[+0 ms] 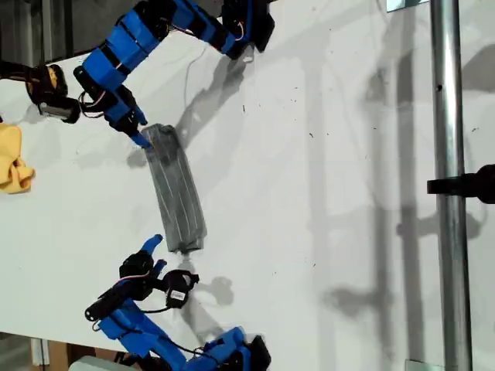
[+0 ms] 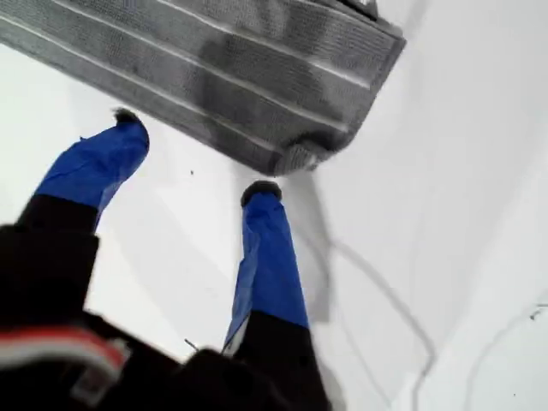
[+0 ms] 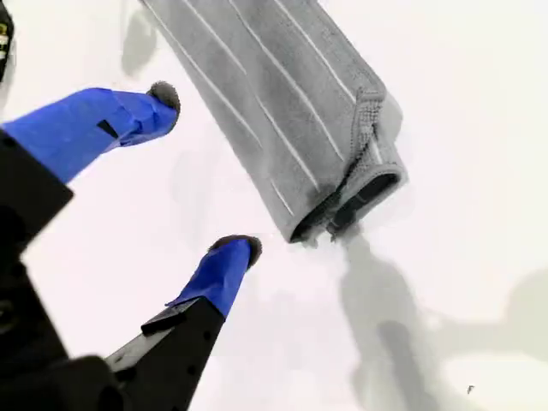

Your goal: Grasp corners of a towel and fold twice.

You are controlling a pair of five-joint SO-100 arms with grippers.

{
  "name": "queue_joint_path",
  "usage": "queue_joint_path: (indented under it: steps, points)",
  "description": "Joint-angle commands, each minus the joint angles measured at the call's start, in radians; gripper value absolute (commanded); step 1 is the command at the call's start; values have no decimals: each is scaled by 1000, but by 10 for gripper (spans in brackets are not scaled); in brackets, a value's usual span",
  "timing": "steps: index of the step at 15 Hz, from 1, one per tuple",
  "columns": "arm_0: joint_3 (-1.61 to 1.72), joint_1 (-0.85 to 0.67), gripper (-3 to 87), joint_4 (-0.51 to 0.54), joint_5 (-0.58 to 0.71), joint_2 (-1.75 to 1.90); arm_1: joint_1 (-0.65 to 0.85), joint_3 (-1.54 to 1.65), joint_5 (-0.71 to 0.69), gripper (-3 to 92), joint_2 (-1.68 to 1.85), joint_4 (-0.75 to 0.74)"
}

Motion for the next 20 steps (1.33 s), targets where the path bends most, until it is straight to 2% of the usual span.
queue_joint_path:
  steps: [1, 5, 10, 11, 12, 13, 15, 17, 20]
  points:
    - [167, -21, 268, -57, -25, 245, 52, 104, 11, 269, 224, 11]
    - [615, 58, 213, -259, -48, 693, 97, 419, 54, 267, 445, -20]
    - [1401, 187, 167, -486, -187, 1476, 173, 834, 86, 268, 810, -80]
    - [1554, 216, 153, -497, -221, 1703, 183, 911, 92, 268, 884, -89]
    - [1681, 242, 148, -457, -229, 1971, 187, 977, 100, 268, 946, -107]
    - [1706, 258, 149, -449, -222, 1976, 170, 1006, 106, 270, 968, -144]
    - [1749, 287, 159, -497, -219, 1983, 155, 982, 77, 289, 851, -264]
    - [1758, 288, 161, -497, -219, 1983, 133, 825, 2, 306, 588, -362]
    - [1764, 296, 160, -468, -241, 1983, 127, 488, -89, 310, 204, -383]
